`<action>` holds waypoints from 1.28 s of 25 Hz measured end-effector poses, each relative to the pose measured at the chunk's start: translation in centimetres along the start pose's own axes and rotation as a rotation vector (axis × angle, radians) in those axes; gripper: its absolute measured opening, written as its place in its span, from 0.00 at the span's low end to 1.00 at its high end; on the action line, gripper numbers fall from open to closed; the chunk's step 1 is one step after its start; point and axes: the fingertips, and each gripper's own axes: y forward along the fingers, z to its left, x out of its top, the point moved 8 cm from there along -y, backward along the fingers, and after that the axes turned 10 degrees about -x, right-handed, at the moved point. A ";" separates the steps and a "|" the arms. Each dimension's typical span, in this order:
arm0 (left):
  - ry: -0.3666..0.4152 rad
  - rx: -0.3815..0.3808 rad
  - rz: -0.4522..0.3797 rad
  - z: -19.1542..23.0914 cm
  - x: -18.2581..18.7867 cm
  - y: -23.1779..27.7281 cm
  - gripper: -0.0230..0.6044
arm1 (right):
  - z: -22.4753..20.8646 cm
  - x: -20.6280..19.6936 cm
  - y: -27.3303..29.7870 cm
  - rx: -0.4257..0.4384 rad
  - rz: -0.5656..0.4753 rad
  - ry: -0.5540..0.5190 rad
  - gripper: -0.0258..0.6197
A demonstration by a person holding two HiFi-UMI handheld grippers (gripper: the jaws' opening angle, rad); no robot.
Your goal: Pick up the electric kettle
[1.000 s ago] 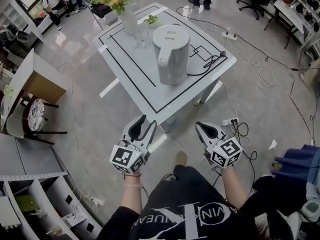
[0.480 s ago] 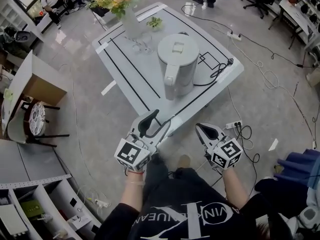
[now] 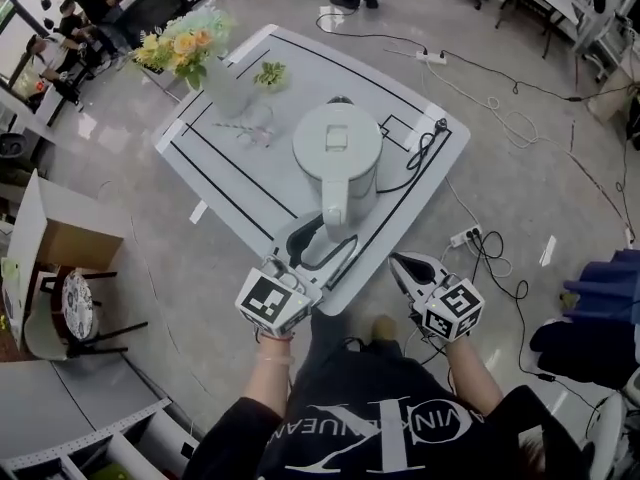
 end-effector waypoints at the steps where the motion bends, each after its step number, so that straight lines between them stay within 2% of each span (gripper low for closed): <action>1: -0.001 -0.021 0.002 0.2 0.1 0.3 0.37 | 0.1 -0.1 0.3 -0.004 0.002 0.005 0.04; 11: 0.022 -0.208 -0.009 1.3 0.9 2.6 0.37 | 0.7 -0.4 1.2 -0.049 0.009 0.024 0.04; 14: 0.023 -0.233 -0.013 1.4 0.9 2.9 0.35 | 0.8 -0.6 0.8 -0.072 0.005 0.028 0.04; 18: 0.007 -0.255 -0.015 1.8 0.9 3.1 0.23 | 0.7 -0.8 0.4 -0.105 -0.005 0.046 0.04; 23: 0.006 -0.290 0.013 2.0 0.9 3.3 0.22 | 0.6 -0.7 0.6 -0.122 -0.020 0.060 0.04; 28: 0.055 -0.353 0.039 1.9 1.2 4.1 0.22 | 1.0 -0.8 0.8 -0.118 -0.020 0.065 0.04; 32: 0.046 -0.336 0.017 1.8 1.4 4.5 0.22 | 1.1 -0.6 1.0 -0.118 -0.023 0.060 0.04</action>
